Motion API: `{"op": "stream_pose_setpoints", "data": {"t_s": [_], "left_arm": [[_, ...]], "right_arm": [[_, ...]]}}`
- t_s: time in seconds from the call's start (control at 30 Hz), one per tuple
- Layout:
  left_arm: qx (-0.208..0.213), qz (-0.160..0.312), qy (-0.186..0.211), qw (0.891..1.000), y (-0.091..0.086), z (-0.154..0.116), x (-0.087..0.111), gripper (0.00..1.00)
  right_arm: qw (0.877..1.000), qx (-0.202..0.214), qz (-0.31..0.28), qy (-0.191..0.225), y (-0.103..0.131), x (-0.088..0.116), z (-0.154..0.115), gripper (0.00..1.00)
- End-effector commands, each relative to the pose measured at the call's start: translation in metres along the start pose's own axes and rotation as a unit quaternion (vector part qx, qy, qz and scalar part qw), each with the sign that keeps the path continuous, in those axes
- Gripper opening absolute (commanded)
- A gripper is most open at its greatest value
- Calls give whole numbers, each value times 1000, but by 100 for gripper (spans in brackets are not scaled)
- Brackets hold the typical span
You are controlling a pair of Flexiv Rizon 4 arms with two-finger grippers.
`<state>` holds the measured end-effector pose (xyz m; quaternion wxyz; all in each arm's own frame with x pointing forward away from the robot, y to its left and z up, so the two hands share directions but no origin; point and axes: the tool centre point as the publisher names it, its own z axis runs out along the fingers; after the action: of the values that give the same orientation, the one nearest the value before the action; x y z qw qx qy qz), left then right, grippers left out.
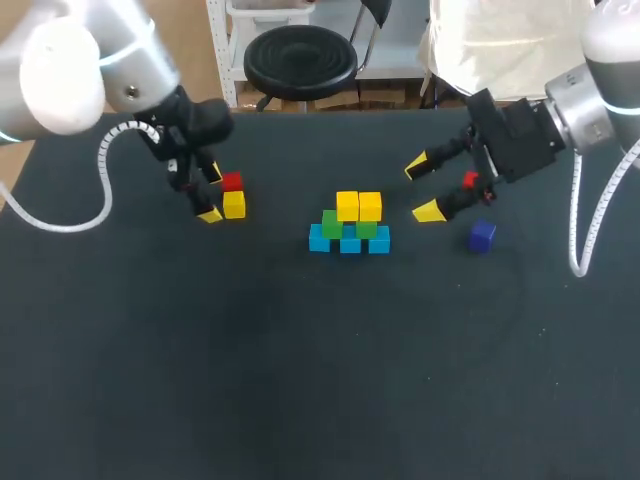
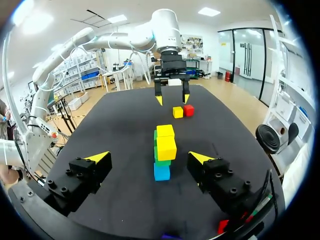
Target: Place the blue cubes, place green cubes on the blue cubes, place the yellow cubes on the green cubes, then place the red cubes on the yellow cubes, and place purple cube on the red cubes.
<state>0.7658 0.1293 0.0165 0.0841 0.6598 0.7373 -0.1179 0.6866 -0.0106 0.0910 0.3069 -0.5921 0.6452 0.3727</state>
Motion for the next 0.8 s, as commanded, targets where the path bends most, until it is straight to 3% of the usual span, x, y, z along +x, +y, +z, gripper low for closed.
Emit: {"op": "stream_pose_setpoints", "data": {"t_s": [0.03,0.43,0.8], "left_arm": [[4,2,6,1000,4,2,-5,100],[15,-3,9,1000,-11,5,-6,100],[15,-12,21,1000,-4,17,-11,100]], "right_arm": [[1000,1,0,0,1,0,0,100],[1000,1,0,0,1,0,0,100],[1000,1,0,0,1,0,0,100]]}}
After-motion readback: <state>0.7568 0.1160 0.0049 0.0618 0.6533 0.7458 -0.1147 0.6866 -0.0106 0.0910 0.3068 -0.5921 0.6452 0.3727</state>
